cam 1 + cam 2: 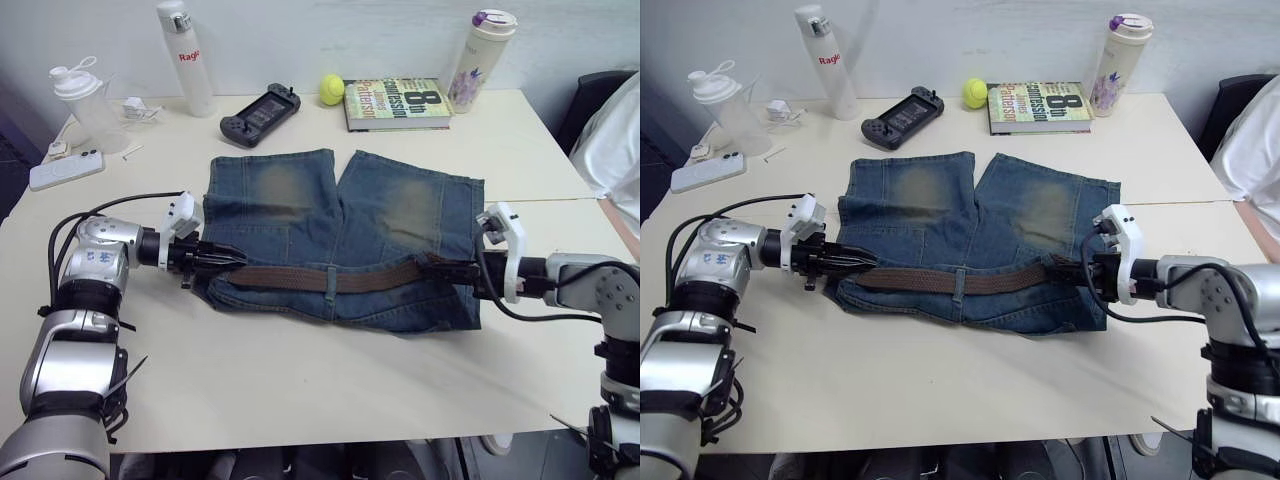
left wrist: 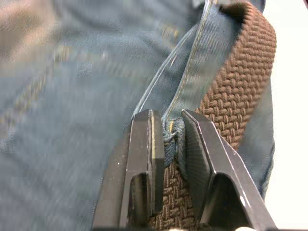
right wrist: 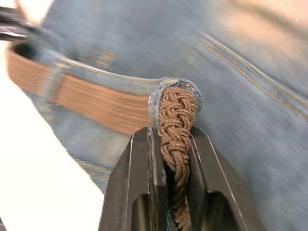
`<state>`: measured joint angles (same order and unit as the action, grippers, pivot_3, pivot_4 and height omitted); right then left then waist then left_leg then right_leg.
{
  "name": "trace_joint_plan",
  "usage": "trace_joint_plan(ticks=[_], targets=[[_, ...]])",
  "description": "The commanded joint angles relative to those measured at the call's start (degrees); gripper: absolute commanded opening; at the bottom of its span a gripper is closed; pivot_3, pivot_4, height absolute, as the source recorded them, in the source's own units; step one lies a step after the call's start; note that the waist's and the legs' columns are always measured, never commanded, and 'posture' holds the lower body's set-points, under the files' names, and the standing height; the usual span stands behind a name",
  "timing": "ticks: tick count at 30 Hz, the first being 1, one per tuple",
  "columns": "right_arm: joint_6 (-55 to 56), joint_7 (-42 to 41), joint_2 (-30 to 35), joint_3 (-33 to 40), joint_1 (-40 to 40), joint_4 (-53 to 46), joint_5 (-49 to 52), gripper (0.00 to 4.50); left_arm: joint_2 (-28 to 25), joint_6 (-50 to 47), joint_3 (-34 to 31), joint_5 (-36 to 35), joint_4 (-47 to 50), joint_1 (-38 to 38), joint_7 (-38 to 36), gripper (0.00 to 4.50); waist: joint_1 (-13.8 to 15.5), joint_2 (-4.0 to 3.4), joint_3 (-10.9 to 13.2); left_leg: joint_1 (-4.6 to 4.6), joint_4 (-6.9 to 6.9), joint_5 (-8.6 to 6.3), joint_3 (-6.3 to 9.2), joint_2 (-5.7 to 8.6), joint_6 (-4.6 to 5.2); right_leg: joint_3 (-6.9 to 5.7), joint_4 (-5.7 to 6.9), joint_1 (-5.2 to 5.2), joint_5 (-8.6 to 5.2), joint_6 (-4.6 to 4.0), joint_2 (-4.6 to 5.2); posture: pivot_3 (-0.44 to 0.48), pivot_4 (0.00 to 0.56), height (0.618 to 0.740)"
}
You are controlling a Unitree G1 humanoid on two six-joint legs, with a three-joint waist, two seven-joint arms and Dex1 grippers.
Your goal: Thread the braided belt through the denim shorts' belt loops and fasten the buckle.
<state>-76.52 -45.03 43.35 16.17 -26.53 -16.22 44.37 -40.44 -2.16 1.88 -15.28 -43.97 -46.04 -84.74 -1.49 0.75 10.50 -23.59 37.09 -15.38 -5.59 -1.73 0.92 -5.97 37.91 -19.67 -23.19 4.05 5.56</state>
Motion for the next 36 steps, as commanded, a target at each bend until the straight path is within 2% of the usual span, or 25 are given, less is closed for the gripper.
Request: trace_joint_plan(ticks=[1, 3, 5, 6, 9, 11, 13, 17, 18, 20, 21, 24, 27, 29, 30, 33, 36], targets=[[10.65, -9.71, 2.59, 7.87, 10.18, -17.71, 6.27, 0.22, -0.65, 9.41, -6.39, -3.42, 19.65, 12.21, 3.64, 0.92, 0.02, 0.0, 0.0, 0.03, -0.01, -0.01, 0.07, 0.0, 0.01, 0.02, -0.05, 0.08, 0.0, 0.0, -0.02, 0.0, 0.15, 0.74], [26.71, -16.3, 9.38, 4.05, 31.81, -29.19, -8.39, 0.22, 2.64, 37.81, -12.87, -2.94, 27.62, 25.7, 5.06, 0.92, 0.13, -0.04, -0.02, 0.05, -0.08, -0.06, 0.13, 0.0, 0.03, 0.08, -0.17, 0.18, 0.01, 0.01, -0.03, 0.0, 0.15, 0.74], [39.27, -17.65, 13.92, 0.4, 45.22, -32.54, -20.61, 0.22, 3.23, 56.09, -15.64, -1.78, 26.66, 33.08, 5.24, 0.92, 0.57, -0.04, -0.02, 0.31, -0.24, -0.22, 0.19, 0.03, 0.07, 0.12, -0.38, 0.5, 0.04, 0.09, -0.05, 0.0, 0.15, 0.74], [43.76, -16.27, 14.51, -0.22, 48.72, -31.38, -24.59, 0.22, 2.36, 61.37, -16.04, -1.45, 23.89, 35.5, 5.06, 0.92, 0.59, 0.05, 0.03, 0.4, -0.21, -0.36, 0.19, 0.02, 0.07, 0.1, -0.46, 0.63, 0.03, 0.12, -0.09, 0.0, 0.15, 0.74], [57.1, -13.66, 14.75, -1.33, 54.65, -27.18, -34.63, 0.22, 0.44, 71.73, -16.36, 1.82, 16.49, 39.28, 8.32, 0.92, 0.85, 0.14, 0.07, 0.5, 0.06, -0.29, 0.16, 0.03, 0.17, 0.03, -0.87, 0.92, 0.14, 0.36, -0.06, 0.0, 0.15, 0.74], [63.75, -13.21, 14.66, -2.41, 57.22, -24.91, -38.99, 0.22, -0.03, 77.08, -15.42, 4.78, 11.48, 40.59, 10.9, 0.92, 1.35, 0.15, 0.05, 1.0, -0.06, -0.45, 0.14, 0.06, 0.54, 0.1, -1.02, 1.36, 0.46, 0.45, 0.05, 0.0, 0.15, 0.74], [67.07, -12.86, 14.68, -3.3, 57.94, -23.44, -41.27, 0.22, -0.07, 78.89, -14.55, 7.62, 8.53, 40.13, 14.3, 0.92, 1.85, -0.05, -0.03, 1.4, -0.13, -0.77, 0.15, 0.06, 0.25, 0.16, -1.37, 1.92, 0.59, 0.53, 0.12, 0.0, 0.15, 0.74], [70.77, -13.05, 15.06, -4.25, 56.65, -21.52, -43.26, 0.22, -1.26, 78.82, -11.43, 11.12, 5.73, 38.98, 19.22, 0.92, 2.78, -0.59, -0.36, 1.44, -0.28, -0.9, 0.14, 0.04, 0.2, 0.17, -1.7, 1.93, 0.6, 0.51, 0.18, 0.0, 0.15, 0.74], [70.96, -13.25, 15.01, -4.24, 55.9, -21.27, -42.91, 0.22, -1.89, 77.98, -10.28, 11.43, 5.38, 38.92, 19.85, 0.92, 2.8, -0.7, -0.42, 1.42, -0.3, -0.85, 0.13, 0.05, 0.29, 0.14, -1.7, 1.93, 0.59, 0.51, 0.18, 0.0, 0.15, 0.74], [70.45, -14.31, 15.27, -3.88, 54.87, -21.21, -41.53, 1.24, -3.46, 75.92, -7.78, 10.38, 5.97, 38.61, 20.49, 0.92, 2.81, -0.73, -0.43, 1.45, -0.42, -0.62, 0.14, 0.04, 0.55, 0.03, -1.6, 1.92, 0.54, 0.43, 0.15, 0.0, 0.15, 0.74], [69.99, -14.73, 15.27, -3.73, 54.55, -21.23, -40.89, 1.49, -4.08, 75.37, -6.77, 9.92, 6.23, 38.51, 20.91, 0.92, 2.77, -0.72, -0.42, 1.47, -0.48, -0.54, 0.15, 0.04, 0.56, 0.0, -1.52, 1.91, 0.53, 0.4, 0.15, 0.0, 0.15, 0.74], [65.7, -17.79, 15.51, -1.14, 53.58, -23.1, -34.27, 2.95, -6.11, 65.32, -2.89, 2.96, 12.76, 39.06, 18.63, 1.77, 2.65, -0.71, -0.41, 1.53, -0.61, -0.42, 0.15, 0.04, 0.55, 0.01, -1.41, 1.87, 0.51, 0.37, 0.13, 0.0, 0.15, 0.74], [57.26, -21.48, 16.6, 4.66, 51.57, -26.55, -22.15, 4.41, -10.36, 47.15, 0.12, -7.13, 26.86, 41.2, 14.22, 3.08, 2.29, -0.6, -0.33, 1.47, -0.65, -0.43, 0.15, 0.04, 0.57, 0.04, -1.45, 1.83, 0.5, 0.35, 0.14, 0.0, 0.15, 0.74], [51.47, -21.19, 17.43, 8.38, 46.45, -26.72, -13.24, 4.5, -13.7, 33.69, 0.63, -13.14, 35.23, 40.87, 12.88, 3.81, 1.62, -0.43, -0.13, 1.43, -0.65, -0.45, 0.16, 0.04, 0.61, 0.05, -1.52, 1.83, 0.5, 0.35, 0.14, 0.0, 0.15, 0.74], [47.25, -19.43, 18.04, 9.88, 41.75, -25.55, -7.18, 4.5, -17.29, 24.26, 1.27, -16.36, 39.41, 40.64, 10.39, 4.12, 1.31, -0.3, -0.05, 1.38, -0.66, -0.44, 0.22, 0.03, 0.62, 0.02, -1.54, 1.83, 0.5, 0.35, 0.14, 0.0, 0.15, 0.74], [37.61, -16.2, 20.39, 11.82, 30.64, -22.13, 7.04, 4.5, -24.33, 4.77, 1.19, -24.63, 46.87, 37.17, 4.88, 4.12, 0.68, -0.16, 0.3, 1.38, -0.67, -0.39, 0.28, 0.02, 0.55, 0.0, -1.51, 1.81, 0.48, 0.26, 0.13, 0.0, 0.15, 0.74], [30.23, -7.41, 19.38, 6.74, 17.94, -16.58, 12.21, 4.5, -25.67, -9.94, 0.93, -29.82, 47.02, 29.75, 3.45, 4.12, 0.09, -0.29, 0.5, 1.37, -0.88, -0.37, 0.27, 0.04, 0.51, -0.01, -1.66, 1.77, 0.43, 0.18, 0.12, 0.0, 0.15, 0.74]])
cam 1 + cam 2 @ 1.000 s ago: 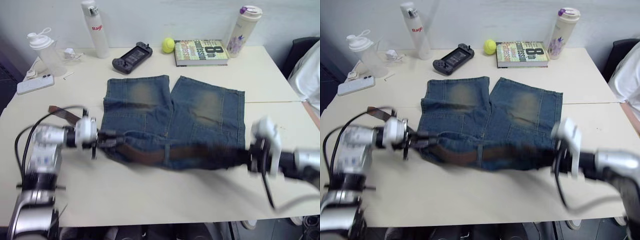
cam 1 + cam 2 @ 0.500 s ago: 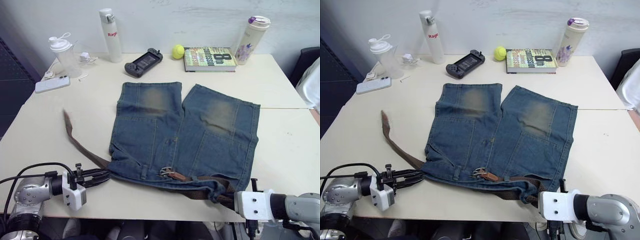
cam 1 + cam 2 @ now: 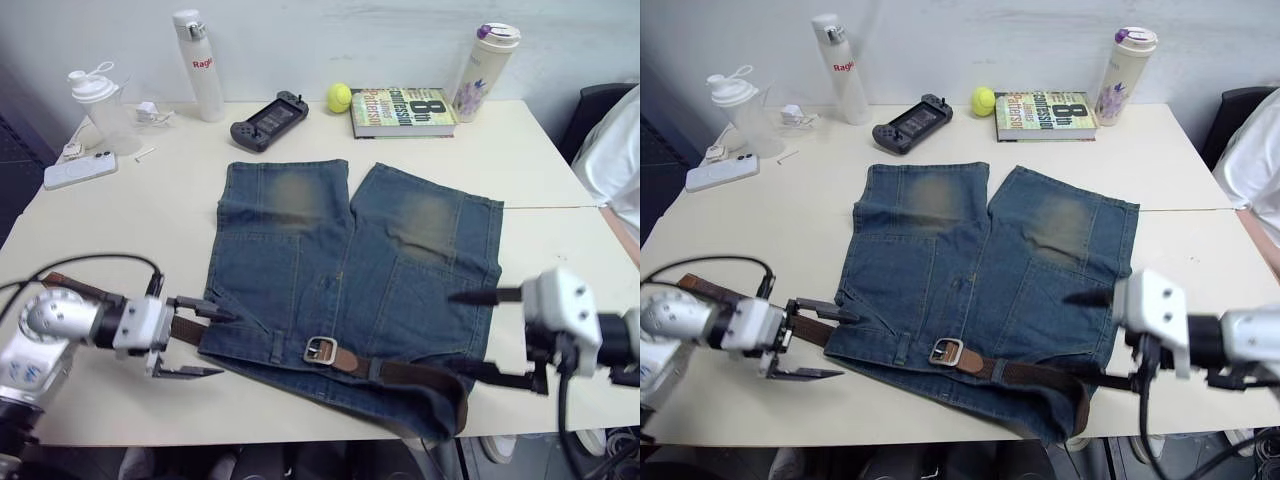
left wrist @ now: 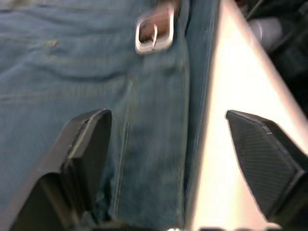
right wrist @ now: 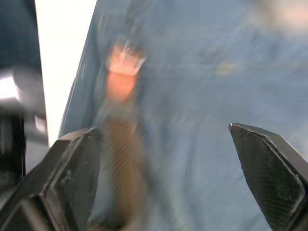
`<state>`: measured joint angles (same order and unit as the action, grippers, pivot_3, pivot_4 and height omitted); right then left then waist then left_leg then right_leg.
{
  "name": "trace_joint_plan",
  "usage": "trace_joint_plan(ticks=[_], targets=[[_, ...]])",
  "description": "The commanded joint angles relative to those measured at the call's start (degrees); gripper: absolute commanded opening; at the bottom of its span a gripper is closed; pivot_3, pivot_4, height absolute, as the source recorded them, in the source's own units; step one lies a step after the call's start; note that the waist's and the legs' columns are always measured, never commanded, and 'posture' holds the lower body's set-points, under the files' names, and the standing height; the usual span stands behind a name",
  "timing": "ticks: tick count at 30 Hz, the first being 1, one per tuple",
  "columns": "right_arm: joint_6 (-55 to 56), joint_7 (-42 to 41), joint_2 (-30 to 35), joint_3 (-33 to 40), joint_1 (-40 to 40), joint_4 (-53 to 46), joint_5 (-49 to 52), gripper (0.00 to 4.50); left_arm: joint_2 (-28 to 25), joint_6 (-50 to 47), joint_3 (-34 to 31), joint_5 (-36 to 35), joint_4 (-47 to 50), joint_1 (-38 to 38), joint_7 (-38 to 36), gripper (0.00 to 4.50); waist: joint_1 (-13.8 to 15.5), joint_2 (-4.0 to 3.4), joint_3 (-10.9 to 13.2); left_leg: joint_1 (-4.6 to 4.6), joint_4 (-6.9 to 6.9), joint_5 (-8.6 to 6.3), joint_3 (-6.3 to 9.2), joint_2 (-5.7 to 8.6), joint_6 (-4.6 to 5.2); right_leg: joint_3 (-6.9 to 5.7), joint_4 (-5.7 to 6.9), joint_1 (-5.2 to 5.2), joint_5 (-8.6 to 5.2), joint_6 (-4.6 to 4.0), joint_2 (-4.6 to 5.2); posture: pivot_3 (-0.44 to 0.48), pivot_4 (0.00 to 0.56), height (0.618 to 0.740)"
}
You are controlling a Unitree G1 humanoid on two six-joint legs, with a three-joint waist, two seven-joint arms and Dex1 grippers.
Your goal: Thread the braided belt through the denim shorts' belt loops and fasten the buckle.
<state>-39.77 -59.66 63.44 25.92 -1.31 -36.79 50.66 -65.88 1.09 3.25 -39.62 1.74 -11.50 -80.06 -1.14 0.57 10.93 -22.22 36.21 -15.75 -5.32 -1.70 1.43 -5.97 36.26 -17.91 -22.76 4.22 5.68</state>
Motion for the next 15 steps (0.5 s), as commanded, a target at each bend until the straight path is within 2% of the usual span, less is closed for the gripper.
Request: trace_joint_plan(ticks=[1, 2, 4, 5, 7, 11, 13, 15], targets=[[-8.72, 9.91, -1.54, -5.25, -11.3, 5.98, 6.33, 4.5, -0.23, -18.75, -0.26, -7.11, 0.58, -7.9, -1.65, 4.12, -0.33, -0.16, 0.12, 0.0, -0.03, 0.01, -0.01, 0.02, -0.01, 0.0, -0.04, 0.01, 0.0, 0.0, 0.0, 0.0, 0.15, 0.74], [-10.25, 11.61, -2.09, -6.81, -14.04, 7.32, 6.58, 4.5, -0.16, -22.89, -0.11, -7.98, 0.05, -10.09, -2.0, 4.12, -0.35, -0.15, 0.13, -0.12, -0.05, 0.09, -0.01, 0.03, -0.14, -0.02, -0.05, -0.12, -0.01, 0.01, -0.01, 0.0, 0.15, 0.74], [-12.57, 17.38, -4.69, -14.96, -21.42, 13.49, -0.98, 4.5, 5.55, -25.55, 0.15, -5.62, -7.66, -19.03, 1.24, 4.12, -0.37, -0.08, 0.25, -0.25, -0.06, 0.36, -0.04, 0.04, -0.45, 0.01, -0.01, -0.26, -0.04, 0.03, -0.11, 0.0, 0.15, 0.74], [-12.47, 20.11, -6.03, -20.53, -24.6, 17.57, -7.27, 4.5, 10.13, -21.06, 1.26, 0.63, -14.67, -23.97, 5.53, 4.12, -0.27, -0.05, 0.25, -0.43, 0.0, 0.49, -0.09, 0.08, -0.41, 0.03, 0.18, -0.5, -0.04, 0.03, -0.1, 0.0, 0.15, 0.74], [-11.97, 23.27, -8.4, -27.34, -28.2, 23.43, -15.0, 4.5, 15.73, -15.49, 2.95, 9.09, -24.11, -29.56, 9.83, 4.12, 0.13, -0.02, 0.24, -0.88, 0.33, 0.68, -0.09, 0.13, -0.38, 0.03, 0.67, -1.0, -0.03, 0.05, -0.09, 0.0, 0.15, 0.74], [-10.63, 24.91, -12.0, -34.28, -29.95, 30.81, -23.51, 4.5, 22.5, -7.48, 5.06, 20.45, -38.17, -33.87, 16.33, 4.12, 0.4, 0.01, 0.25, -1.39, 0.7, 0.65, -0.5, 0.16, -0.25, 0.17, 1.4, -1.77, -0.02, 0.11, -0.03, 0.0, 0.15, 0.74], [-11.94, 25.73, -13.4, -35.53, -30.56, 33.78, -26.0, 4.5, 23.68, -4.18, 6.83, 25.3, -41.57, -33.81, 16.78, 4.12, 0.28, 0.1, 0.3, -1.93, 0.94, 0.64, -0.53, 0.1, -0.22, 0.15, 1.53, -2.31, -0.01, 0.12, -0.05, 0.0, 0.15, 0.74], [-13.8, 26.11, -15.11, -35.44, -30.35, 36.09, -26.72, 4.5, 25.14, -2.92, 8.16, 28.43, -43.37, -32.82, 16.62, 4.12, 0.16, 0.33, 0.22, -2.11, 1.0, 0.65, -0.63, 0.09, -0.21, 0.12, 1.65, -2.57, 0.0, 0.13, -0.04, 0.0, 0.15, 0.74]])
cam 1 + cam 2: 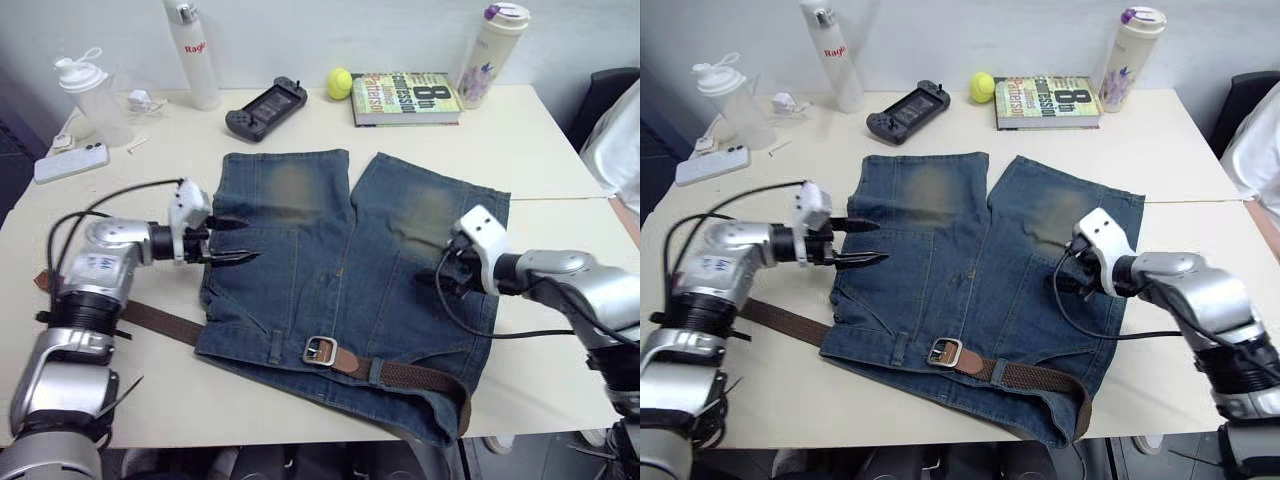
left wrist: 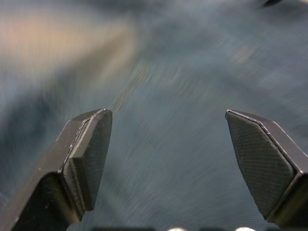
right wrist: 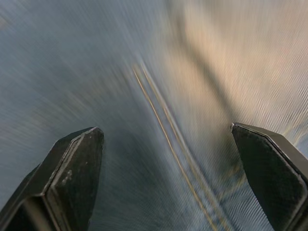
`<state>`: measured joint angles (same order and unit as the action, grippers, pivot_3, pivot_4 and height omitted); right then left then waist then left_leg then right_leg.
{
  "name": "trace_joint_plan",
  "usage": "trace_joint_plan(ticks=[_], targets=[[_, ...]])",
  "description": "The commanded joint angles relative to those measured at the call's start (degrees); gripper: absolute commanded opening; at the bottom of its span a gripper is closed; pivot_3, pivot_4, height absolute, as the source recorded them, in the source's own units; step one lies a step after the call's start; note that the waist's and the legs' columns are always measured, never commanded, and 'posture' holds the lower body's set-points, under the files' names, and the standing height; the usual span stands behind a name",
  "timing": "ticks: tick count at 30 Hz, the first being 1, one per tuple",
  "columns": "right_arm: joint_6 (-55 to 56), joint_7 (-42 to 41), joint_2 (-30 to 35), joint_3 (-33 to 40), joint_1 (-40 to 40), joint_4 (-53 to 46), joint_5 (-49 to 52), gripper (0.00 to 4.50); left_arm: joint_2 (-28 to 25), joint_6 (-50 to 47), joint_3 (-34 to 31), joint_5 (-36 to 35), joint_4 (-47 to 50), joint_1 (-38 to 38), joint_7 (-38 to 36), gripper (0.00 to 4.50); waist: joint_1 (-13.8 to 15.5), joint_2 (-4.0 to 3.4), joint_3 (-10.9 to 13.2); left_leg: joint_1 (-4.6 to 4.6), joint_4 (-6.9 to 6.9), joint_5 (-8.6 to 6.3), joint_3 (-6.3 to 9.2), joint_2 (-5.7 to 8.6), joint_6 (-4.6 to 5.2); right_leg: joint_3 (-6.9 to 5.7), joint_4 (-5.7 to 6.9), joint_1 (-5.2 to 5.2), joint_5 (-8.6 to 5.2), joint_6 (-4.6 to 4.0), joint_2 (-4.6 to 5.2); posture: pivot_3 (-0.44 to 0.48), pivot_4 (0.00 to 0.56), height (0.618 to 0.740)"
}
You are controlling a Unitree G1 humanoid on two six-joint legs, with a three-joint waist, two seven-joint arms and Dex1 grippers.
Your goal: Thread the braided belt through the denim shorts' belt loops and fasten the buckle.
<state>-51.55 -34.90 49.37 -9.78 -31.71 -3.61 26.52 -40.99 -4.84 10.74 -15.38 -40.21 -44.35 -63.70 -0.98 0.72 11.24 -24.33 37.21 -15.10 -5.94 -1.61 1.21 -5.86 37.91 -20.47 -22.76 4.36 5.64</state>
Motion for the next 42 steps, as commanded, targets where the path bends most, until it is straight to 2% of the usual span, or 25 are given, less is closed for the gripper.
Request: trace_joint_plan(ticks=[1, 2, 5, 8, 12, 13, 14, 17, 22, 25, 26, 29, 33, 38, 40, 42], targets=[[-2.59, 1.33, -1.55, 0.36, 0.26, 3.39, -2.93, 4.5, 0.82, 3.11, 0.81, 5.19, -2.11, 0.25, 0.3, 4.12, 0.06, 0.3, -0.15, 0.01, 0.06, 0.01, 0.05, -0.05, -0.01, -0.04, 0.04, 0.04, 0.0, 0.0, 0.01, 0.0, 0.15, 0.74], [-3.23, 0.66, -1.71, 0.1, 0.95, 3.28, -2.98, 4.5, 1.37, 3.16, 1.1, 6.46, -3.29, 0.29, 0.87, 4.12, 0.14, 0.33, -0.18, 0.11, 0.1, 0.01, 0.07, -0.07, -0.01, -0.05, 0.06, 0.15, 0.0, 0.0, 0.01, 0.0, 0.15, 0.74], [-3.88, 0.2, -2.27, -0.13, 2.51, 2.7, -3.98, 3.64, 2.12, 6.2, 0.6, 8.59, -5.22, 0.42, 0.93, 3.32, 0.37, 0.48, -0.31, 0.33, 0.15, 0.01, 0.14, -0.06, 0.01, -0.05, 0.02, 0.46, 0.0, 0.0, 0.06, 0.0, 0.15, 0.74], [-4.1, 0.53, -3.56, -0.1, 2.81, 2.72, -4.89, 2.36, 2.6, 6.99, 0.03, 9.45, -5.71, 0.76, 0.31, 2.06, 0.52, 0.58, -0.38, 0.94, -0.06, -0.05, 0.15, -0.03, 0.07, -0.05, -0.18, 1.07, 0.0, 0.0, 0.12, 0.0, 0.15, 0.74], [-1.38, 1.69, -5.05, -1.8, 1.92, 4.82, -8.86, 0.53, 2.76, 9.75, 0.27, 11.52, -6.23, 1.51, 0.68, 0.46, 0.51, 0.86, -0.73, 1.04, -0.08, -0.06, 0.14, -0.04, 0.05, -0.03, -0.17, 1.13, 0.0, 0.0, 0.14, 0.0, 0.15, 0.74], [0.13, 1.99, -5.55, -2.43, 1.59, 5.89, -10.41, 0.23, 3.0, 10.12, -0.03, 11.63, -6.46, 1.51, 1.1, 0.46, 0.48, 0.9, -0.79, 1.06, -0.09, -0.07, 0.14, -0.04, 0.04, -0.03, -0.17, 1.14, 0.0, 0.0, 0.14, 0.0, 0.15, 0.74], [1.15, 2.09, -5.93, -2.75, 1.38, 6.6, -11.44, 0.1, 3.2, 10.39, -0.3, 11.71, -6.68, 1.47, 1.4, 0.46, 0.43, 0.96, -0.86, 1.08, -0.08, -0.07, 0.14, -0.05, 0.04, -0.03, -0.18, 1.15, 0.0, 0.0, 0.14, 0.0, 0.15, 0.74], [5.5, 2.77, -8.21, -4.35, -0.19, 9.9, -15.13, 0.1, 4.32, 11.73, -0.64, 13.09, -8.75, 0.5, 4.05, 0.46, 0.24, 1.21, -1.1, 1.17, -0.06, -0.07, 0.14, -0.04, 0.03, -0.02, -0.2, 1.21, 0.0, 0.0, 0.19, 0.0, 0.15, 0.74], [14.35, 6.5, -15.34, -6.7, -6.72, 22.42, -22.57, 0.1, 6.79, 14.26, -0.69, 16.2, -14.73, -2.33, 10.0, 0.46, 0.03, 1.37, -1.65, 1.46, -0.07, -0.08, 0.22, 0.02, 0.03, -0.06, -0.22, 1.48, 0.0, 0.0, 0.33, 0.0, 0.15, 0.74], [21.2, 9.75, -20.24, -6.38, -13.2, 35.45, -25.93, 0.1, 7.93, 16.46, 0.15, 19.24, -19.9, -5.16, 14.75, 0.46, -0.3, 1.26, -1.76, 1.97, -0.16, -0.21, 0.27, 0.04, -0.04, -0.09, -0.28, 1.99, 0.0, 0.0, 0.35, 0.0, 0.15, 0.74], [24.33, 11.3, -22.11, -6.07, -16.3, 41.35, -27.1, 0.1, 8.27, 17.26, 0.82, 21.18, -22.85, -7.05, 18.35, 0.46, -0.32, 1.2, -1.79, 2.03, -0.18, -0.25, 0.3, 0.04, -0.08, -0.14, -0.3, 2.08, -0.01, -0.01, 0.35, 0.0, 0.15, 0.74], [31.48, 14.2, -25.44, -5.29, -23.11, 54.27, -29.71, 0.1, 8.89, 19.05, 2.17, 25.22, -28.94, -11.69, 26.36, 0.46, -0.59, 1.14, -1.8, 2.03, -0.16, -0.25, 0.31, 0.06, -0.09, -0.15, -0.18, 2.01, -0.01, -0.01, 0.38, 0.0, 0.15, 0.74], [39.37, 18.71, -27.36, -3.48, -29.79, 66.82, -31.58, 0.1, 10.04, 19.53, 1.95, 27.55, -33.47, -16.19, 32.75, 0.46, -0.84, 1.01, -1.72, 1.94, -0.22, -0.2, 0.29, 0.04, -0.12, -0.21, -0.06, 1.87, -0.01, -0.01, 0.37, 0.0, 0.15, 0.74], [45.03, 22.2, -28.08, -1.94, -33.69, 73.56, -32.35, 0.1, 10.55, 20.48, 1.31, 29.69, -35.25, -18.25, 37.5, 0.46, -0.89, 0.82, -1.59, 1.48, -0.13, -0.15, 0.29, 0.04, -0.08, -0.28, -0.02, 1.56, -0.01, -0.01, 0.36, 0.0, 0.15, 0.74], [46.29, 22.11, -28.3, -1.37, -34.18, 74.43, -32.56, 0.1, 11.01, 20.84, 0.28, 29.21, -35.29, -18.16, 36.83, 0.46, -0.86, 0.8, -1.58, 1.04, -0.09, -0.01, 0.27, 0.06, -0.03, -0.26, 0.01, 1.14, -0.01, -0.01, 0.36, 0.0, 0.15, 0.74], [47.35, 21.46, -28.65, -1.03, -34.15, 74.27, -32.49, 0.1, 11.4, 21.86, -0.67, 28.48, -34.85, -17.6, 35.97, 0.46, -0.87, 0.74, -1.54, 0.97, -0.11, 0.03, 0.23, 0.07, -0.02, -0.26, 0.03, 1.04, -0.01, -0.01, 0.36, 0.0, 0.15, 0.74]])
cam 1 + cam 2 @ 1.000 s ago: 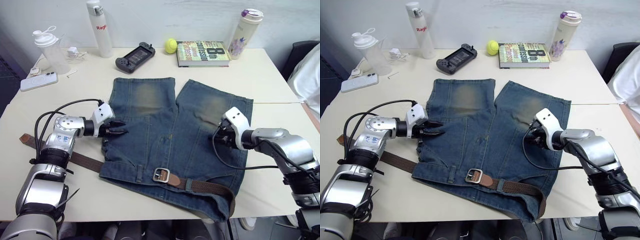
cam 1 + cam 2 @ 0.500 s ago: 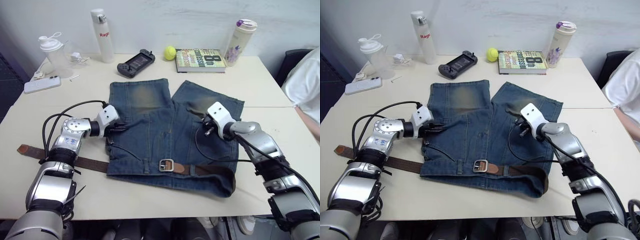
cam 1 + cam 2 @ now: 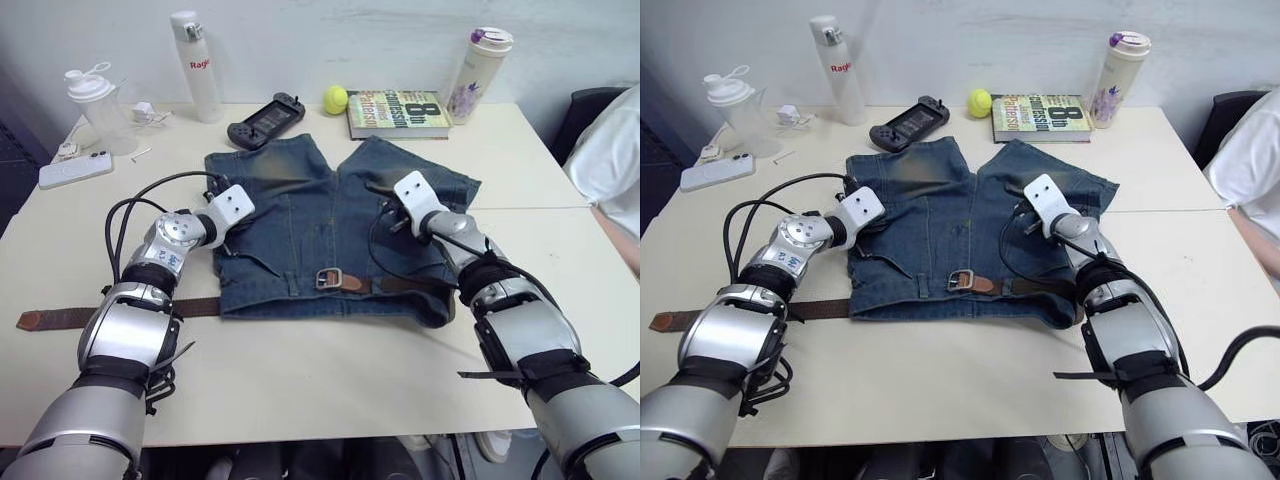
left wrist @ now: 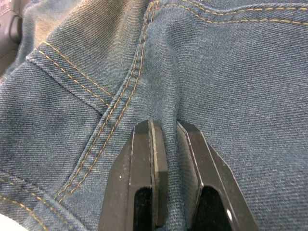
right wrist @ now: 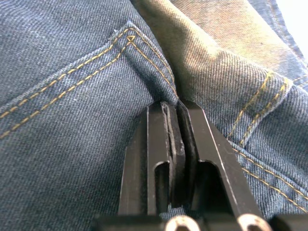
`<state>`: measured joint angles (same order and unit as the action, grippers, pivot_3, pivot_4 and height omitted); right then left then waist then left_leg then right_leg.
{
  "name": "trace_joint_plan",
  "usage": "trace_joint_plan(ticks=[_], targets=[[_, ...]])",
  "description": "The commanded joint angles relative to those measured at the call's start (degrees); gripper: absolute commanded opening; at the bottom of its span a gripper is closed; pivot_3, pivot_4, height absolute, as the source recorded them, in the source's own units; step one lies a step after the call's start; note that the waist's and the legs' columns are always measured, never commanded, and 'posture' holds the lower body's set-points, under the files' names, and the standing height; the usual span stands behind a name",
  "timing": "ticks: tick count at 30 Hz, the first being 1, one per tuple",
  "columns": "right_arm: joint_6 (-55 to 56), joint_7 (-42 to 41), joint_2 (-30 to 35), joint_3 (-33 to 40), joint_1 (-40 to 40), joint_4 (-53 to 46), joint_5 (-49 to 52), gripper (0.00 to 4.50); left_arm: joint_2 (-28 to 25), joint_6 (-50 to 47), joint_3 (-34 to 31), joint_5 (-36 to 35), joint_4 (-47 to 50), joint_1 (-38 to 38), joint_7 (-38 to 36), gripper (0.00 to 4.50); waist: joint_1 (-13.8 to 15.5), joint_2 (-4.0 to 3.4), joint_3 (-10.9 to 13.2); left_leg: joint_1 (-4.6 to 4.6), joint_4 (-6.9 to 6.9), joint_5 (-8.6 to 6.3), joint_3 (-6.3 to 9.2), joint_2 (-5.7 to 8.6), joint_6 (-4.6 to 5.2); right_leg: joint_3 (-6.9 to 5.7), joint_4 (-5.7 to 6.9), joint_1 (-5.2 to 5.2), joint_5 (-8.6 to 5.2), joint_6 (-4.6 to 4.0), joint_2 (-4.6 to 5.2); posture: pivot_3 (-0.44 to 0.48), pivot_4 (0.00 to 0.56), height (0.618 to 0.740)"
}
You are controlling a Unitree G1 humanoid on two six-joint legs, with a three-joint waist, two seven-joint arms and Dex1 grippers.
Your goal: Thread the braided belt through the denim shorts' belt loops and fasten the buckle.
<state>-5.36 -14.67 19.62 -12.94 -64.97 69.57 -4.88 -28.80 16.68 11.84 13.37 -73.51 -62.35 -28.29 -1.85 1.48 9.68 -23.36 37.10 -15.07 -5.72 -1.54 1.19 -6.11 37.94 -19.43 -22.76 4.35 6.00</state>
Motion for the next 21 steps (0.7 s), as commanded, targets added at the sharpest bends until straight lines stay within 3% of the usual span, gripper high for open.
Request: trace_joint_plan(ticks=[1, 3, 7, 8, 10, 13, 14, 17, 21], targets=[[1.51, 0.92, 0.96, 2.25, -0.79, 0.95, -1.03, 0.1, -0.67, 0.82, -2.17, -0.52, -1.37, 0.62, 0.27, 0.46, 0.0, -0.05, 0.03, 0.0, -0.01, 0.01, -0.01, 0.0, 0.0, 0.0, 0.0, -0.01, 0.0, 0.0, 0.0, 0.0, 0.15, 0.74], [2.09, -0.25, 0.57, 3.96, -0.02, -0.53, 0.7, 0.1, -0.71, 2.04, -3.55, -1.6, -0.76, 1.08, -0.16, 0.46, -0.01, -0.1, 0.08, -0.01, -0.02, 0.01, -0.04, 0.0, 0.0, 0.01, 0.0, -0.04, 0.0, 0.0, 0.0, 0.0, 0.15, 0.74], [0.67, -4.81, 0.32, 9.22, 4.01, -11.02, 5.9, 1.46, -1.09, 3.85, -7.94, -5.86, 1.9, 2.2, -3.51, 1.8, 0.0, -0.2, 0.17, -0.05, -0.06, 0.01, -0.05, -0.01, 0.0, 0.01, -0.02, -0.11, 0.0, 0.0, -0.01, 0.0, 0.15, 0.74], [-2.69, -6.09, 0.49, 10.82, 7.01, -19.91, 8.22, 2.07, -1.37, 4.11, -9.68, -7.73, 4.08, 2.75, -4.15, 2.33, 0.0, -0.24, 0.21, -0.09, -0.09, 0.01, -0.05, -0.01, 0.0, 0.01, -0.03, -0.14, 0.0, 0.0, -0.03, 0.0, 0.15, 0.74], [-10.56, -8.1, 0.82, 13.7, 12.9, -37.72, 13.52, 2.86, -1.7, 2.75, -13.9, -12.86, 9.78, 4.37, -6.45, 3.1, 0.08, -0.42, 0.41, -0.2, -0.1, 0.01, -0.03, -0.01, 0.0, 0.0, -0.05, -0.22, 0.0, 0.0, -0.04, 0.0, 0.15, 0.74], [-24.75, -10.4, 1.78, 17.93, 22.27, -65.47, 24.61, 4.25, -2.04, -6.52, -21.29, -23.02, 26.13, 10.47, -9.1, 3.17, 0.2, -0.59, 0.51, -1.04, 0.06, 0.02, 0.19, -0.03, -0.03, 0.05, 0.04, -0.95, 0.01, 0.01, -0.11, 0.0, 0.15, 0.74], [-28.55, -10.78, 1.96, 19.25, 24.43, -71.87, 28.11, 4.45, -2.2, -10.05, -22.83, -25.63, 32.16, 13.0, -9.53, 3.17, 0.16, -0.61, 0.52, -1.13, 0.06, 0.03, 0.22, -0.03, -0.03, 0.07, 0.1, -1.06, 0.01, 0.0, -0.14, 0.0, 0.15, 0.74], [-38.64, -12.4, 4.79, 23.23, 31.86, -89.67, 39.04, 4.45, -3.56, -28.59, -29.86, -38.88, 55.2, 22.92, -8.65, 3.17, 0.07, -0.62, 0.53, -1.13, -0.03, 0.03, 0.32, -0.08, -0.04, 0.17, 0.08, -1.06, 0.01, 0.0, -0.26, 0.0, 0.15, 0.74], [-45.34, -14.05, 8.38, 24.75, 38.47, -99.67, 47.33, 4.45, -5.46, -47.18, -37.03, -52.44, 72.36, 34.04, -5.84, 3.17, 0.26, -0.63, 0.54, -0.87, -0.12, 0.03, 0.5, -0.13, -0.06, 0.3, -0.11, -0.69, 0.01, 0.0, -0.44, 0.0, 0.15, 0.74]])
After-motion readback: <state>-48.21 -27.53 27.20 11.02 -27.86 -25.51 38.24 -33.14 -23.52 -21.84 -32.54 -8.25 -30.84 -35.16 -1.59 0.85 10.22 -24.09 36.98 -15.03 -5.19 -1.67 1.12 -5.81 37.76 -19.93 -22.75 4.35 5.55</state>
